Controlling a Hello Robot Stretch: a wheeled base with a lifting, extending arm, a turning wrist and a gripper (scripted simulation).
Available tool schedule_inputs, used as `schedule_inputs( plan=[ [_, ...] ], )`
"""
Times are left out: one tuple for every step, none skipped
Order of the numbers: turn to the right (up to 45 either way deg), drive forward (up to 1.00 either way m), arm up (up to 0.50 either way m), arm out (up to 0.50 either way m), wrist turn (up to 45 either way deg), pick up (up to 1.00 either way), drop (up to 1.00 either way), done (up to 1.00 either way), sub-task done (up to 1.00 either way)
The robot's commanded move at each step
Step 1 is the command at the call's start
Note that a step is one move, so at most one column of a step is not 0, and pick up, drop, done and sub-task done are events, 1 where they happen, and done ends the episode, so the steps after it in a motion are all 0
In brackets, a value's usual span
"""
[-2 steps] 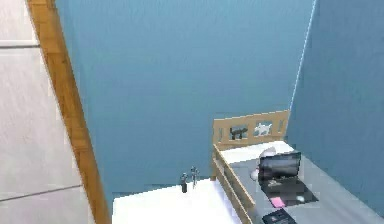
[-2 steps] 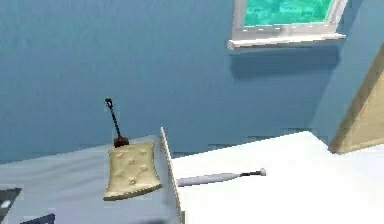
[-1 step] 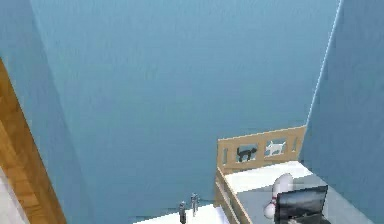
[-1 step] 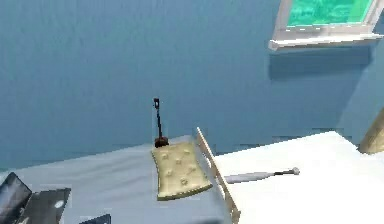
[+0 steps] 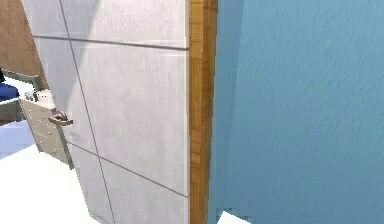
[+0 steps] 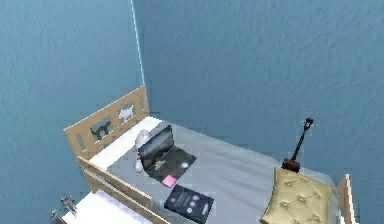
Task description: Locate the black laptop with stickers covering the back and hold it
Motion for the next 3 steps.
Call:
schedule_inputs(
  plan=[
    [0.0,0.0,0.48,0.0,0.0,0.0,0.0,0.0,0.0],
    [0.0,0.0,0.0,0.48,0.0,0.0,0.0,0.0,0.0],
    [0.0,0.0,0.0,0.0,45.0,0.0,0.0,0.0,0.0]
  ],
)
